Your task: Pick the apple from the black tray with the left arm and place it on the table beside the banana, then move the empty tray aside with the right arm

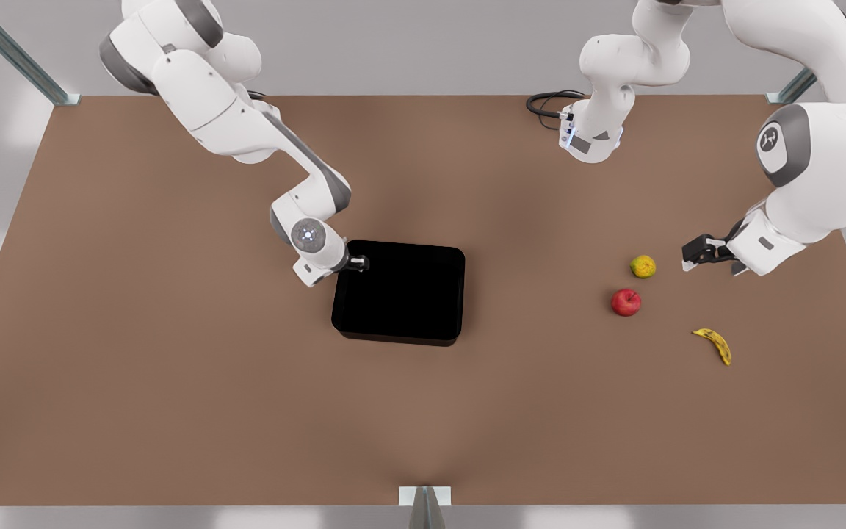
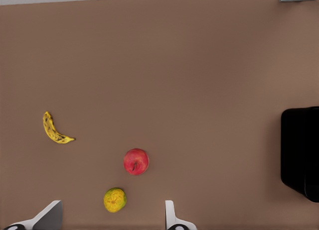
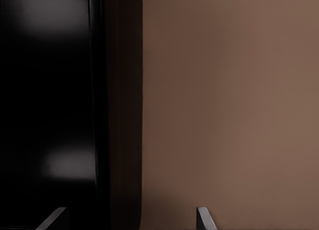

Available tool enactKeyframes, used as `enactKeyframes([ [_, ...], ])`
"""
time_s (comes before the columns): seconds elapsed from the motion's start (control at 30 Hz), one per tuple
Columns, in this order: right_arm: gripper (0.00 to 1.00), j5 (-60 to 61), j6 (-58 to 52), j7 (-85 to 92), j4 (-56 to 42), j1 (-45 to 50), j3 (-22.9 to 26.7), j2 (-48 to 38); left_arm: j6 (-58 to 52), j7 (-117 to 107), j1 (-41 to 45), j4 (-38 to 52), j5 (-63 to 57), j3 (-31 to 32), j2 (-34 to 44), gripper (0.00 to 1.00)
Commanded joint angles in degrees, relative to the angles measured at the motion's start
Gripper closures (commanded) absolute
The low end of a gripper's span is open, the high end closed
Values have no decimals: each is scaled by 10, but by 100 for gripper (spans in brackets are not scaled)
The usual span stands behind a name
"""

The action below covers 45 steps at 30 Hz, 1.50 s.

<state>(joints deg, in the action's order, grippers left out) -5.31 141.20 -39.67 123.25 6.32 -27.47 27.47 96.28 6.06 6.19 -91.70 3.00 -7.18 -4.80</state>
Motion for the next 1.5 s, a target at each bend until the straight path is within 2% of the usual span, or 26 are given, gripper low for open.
enactKeyframes([
  [0.0, 4, 1, 34, 14, 0, 0, 1, 1, 0, 0, 0, 0, 0, 0, 0, 0],
  [0.37, 5, 5, 35, 13, -37, -3, 9, 11, -1, 0, 0, 0, 0, 0, 1, 0],
  [0.53, 12, 1, 34, 14, -64, -3, 18, 33, -1, 1, -1, -5, -1, 0, 3, 0],
  [0.6, 19, 4, 34, 13, -64, -3, 19, 34, -1, 0, -1, -5, -1, 0, 4, 0],
  [0.63, 25, 4, 34, 13, -65, -3, 19, 35, -1, 0, -1, -5, -1, 0, 4, 0],
  [0.67, 41, 5, 34, 11, -66, -3, 19, 35, -1, 0, -1, -5, -1, 0, 4, 0],
  [0.73, 61, 4, 34, 12, -66, -3, 19, 35, -1, 0, -1, -8, -1, 0, 5, 0],
  [0.77, 63, 4, 33, 14, -66, -3, 19, 35, -1, 0, 0, -8, -1, 0, 5, 0],
  [0.83, 76, 4, 33, 16, -66, -3, 19, 35, -3, -3, 0, -7, -1, 1, 8, 0],
  [0.87, 78, 4, 33, 17, -66, -3, 19, 35, -3, -3, 1, -7, -1, 2, 8, 0],
  [1.03, 78, 4, 30, 12, -66, -3, 19, 32, -3, -7, 2, -7, -1, 5, 10, 0],
  [1.2, 78, 4, 13, 12, -65, -3, 15, -6, -3, -8, 3, -7, -1, 6, 14, 0],
  [1.23, 81, 4, 9, 12, -65, -3, 15, -9, -3, -8, 3, -7, -1, 6, 14, 0],
  [1.47, 84, 4, -54, 16, -67, -3, 15, -51, -3, -8, 3, -7, -1, 6, 12, 0],
])
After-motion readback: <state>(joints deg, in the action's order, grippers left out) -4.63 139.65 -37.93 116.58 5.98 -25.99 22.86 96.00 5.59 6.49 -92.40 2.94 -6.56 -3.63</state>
